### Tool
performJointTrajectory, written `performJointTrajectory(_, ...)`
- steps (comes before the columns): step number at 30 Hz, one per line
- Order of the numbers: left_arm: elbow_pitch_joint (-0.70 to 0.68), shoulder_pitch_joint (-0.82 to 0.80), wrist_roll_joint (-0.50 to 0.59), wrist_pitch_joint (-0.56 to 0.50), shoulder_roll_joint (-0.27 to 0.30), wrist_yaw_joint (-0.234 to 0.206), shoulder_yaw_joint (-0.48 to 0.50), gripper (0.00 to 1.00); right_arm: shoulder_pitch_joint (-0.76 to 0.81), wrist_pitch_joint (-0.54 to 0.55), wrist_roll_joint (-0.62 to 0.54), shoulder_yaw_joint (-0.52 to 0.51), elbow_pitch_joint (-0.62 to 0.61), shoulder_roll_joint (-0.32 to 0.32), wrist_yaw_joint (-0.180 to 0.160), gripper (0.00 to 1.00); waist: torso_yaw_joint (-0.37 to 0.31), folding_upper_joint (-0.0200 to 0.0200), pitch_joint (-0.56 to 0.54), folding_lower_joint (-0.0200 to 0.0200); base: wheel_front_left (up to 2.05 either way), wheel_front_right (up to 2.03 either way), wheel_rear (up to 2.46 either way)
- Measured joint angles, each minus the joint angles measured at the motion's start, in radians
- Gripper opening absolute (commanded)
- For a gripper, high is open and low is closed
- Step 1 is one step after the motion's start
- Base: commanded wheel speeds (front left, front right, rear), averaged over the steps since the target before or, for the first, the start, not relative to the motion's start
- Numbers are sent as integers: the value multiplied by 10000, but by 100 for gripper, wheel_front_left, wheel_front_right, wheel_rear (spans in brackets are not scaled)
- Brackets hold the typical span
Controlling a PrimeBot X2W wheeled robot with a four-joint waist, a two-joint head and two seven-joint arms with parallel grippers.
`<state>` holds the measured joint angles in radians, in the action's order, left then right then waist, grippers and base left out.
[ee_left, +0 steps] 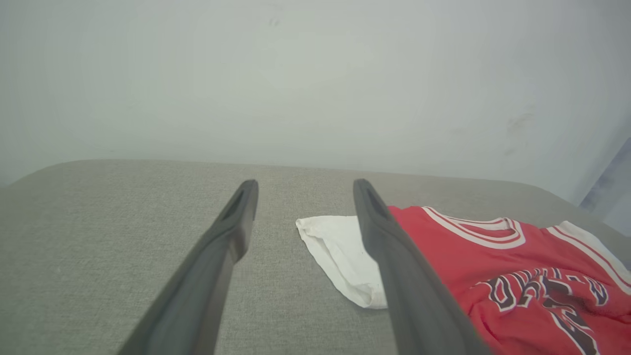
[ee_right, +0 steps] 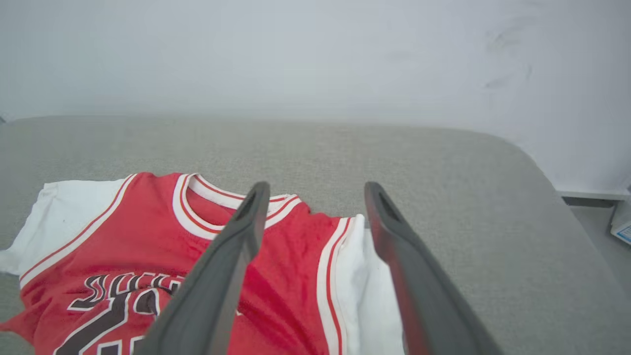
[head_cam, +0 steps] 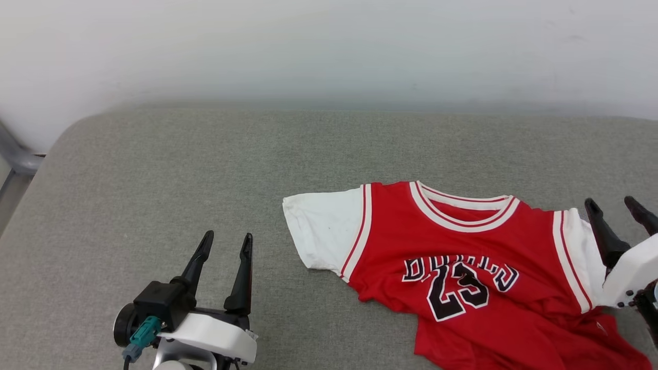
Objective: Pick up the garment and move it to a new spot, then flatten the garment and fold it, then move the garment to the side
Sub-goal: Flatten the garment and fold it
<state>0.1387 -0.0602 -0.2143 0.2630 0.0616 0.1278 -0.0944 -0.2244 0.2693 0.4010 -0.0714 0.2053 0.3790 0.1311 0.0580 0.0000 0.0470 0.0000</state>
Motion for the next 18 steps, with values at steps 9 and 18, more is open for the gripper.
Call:
performJointTrajectory(9, -240, 151, -184, 0, -29, 6, 161, 100, 1338, -3248, -242, 249, -1475, -621, 2, 100, -409, 0, -152, 0, 0, 0, 0)
performJointTrajectory(18, -111, 332, -213, 0, -17, 13, 27, 100, 1941, -3879, -593, 180, -1557, -1534, 0, 100, -674, 0, -76, 0, 0, 0, 0)
